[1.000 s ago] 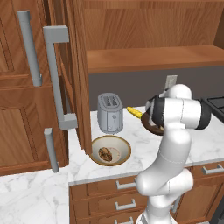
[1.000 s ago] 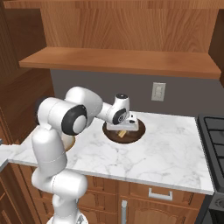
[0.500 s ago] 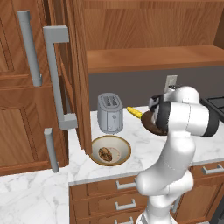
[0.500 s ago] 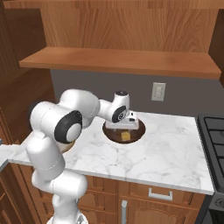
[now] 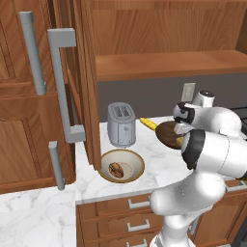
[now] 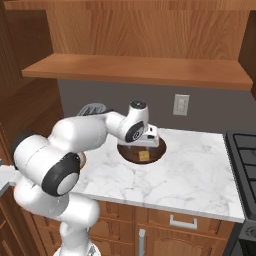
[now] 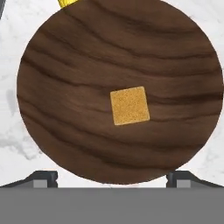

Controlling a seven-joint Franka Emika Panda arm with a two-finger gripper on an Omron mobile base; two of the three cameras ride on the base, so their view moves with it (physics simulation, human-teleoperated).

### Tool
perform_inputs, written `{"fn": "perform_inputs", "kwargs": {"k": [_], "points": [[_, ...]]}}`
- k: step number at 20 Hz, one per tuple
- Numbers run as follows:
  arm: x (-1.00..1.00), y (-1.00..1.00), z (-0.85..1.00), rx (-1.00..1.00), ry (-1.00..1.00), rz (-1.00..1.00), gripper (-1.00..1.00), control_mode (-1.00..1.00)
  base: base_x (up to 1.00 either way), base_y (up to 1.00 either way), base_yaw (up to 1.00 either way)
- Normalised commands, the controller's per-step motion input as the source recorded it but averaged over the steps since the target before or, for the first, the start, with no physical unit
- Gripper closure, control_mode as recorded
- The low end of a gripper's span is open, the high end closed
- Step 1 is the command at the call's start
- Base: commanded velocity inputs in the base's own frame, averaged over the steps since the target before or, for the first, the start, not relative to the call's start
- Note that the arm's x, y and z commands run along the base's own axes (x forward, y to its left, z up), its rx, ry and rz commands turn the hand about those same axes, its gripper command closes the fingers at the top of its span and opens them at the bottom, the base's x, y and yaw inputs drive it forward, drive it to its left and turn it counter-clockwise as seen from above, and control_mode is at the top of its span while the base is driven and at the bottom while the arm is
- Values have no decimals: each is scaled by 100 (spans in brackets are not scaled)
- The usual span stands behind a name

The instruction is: Pick both bowls and place them on the counter. Then place the bread in one bowl and place the cake in the other bowl.

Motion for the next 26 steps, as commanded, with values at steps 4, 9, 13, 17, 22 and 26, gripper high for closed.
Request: {"fn": "perform_inputs", "kwargs": {"k": [4, 9, 13, 17, 22, 26], "points": [[-63, 3, 45, 2, -12, -1, -100, -100, 0, 0, 0], [-65, 8, 51, 0, -7, 0, -100, -100, 0, 0, 0], [-70, 20, 45, -1, -8, 0, -100, -100, 0, 0, 0], [-58, 31, 40, 0, -4, 0, -100, -100, 0, 0, 0], [-49, 35, 31, 0, 0, 0, -100, -100, 0, 0, 0], [-53, 39, 26, 0, 0, 0, -100, -100, 0, 0, 0]]}}
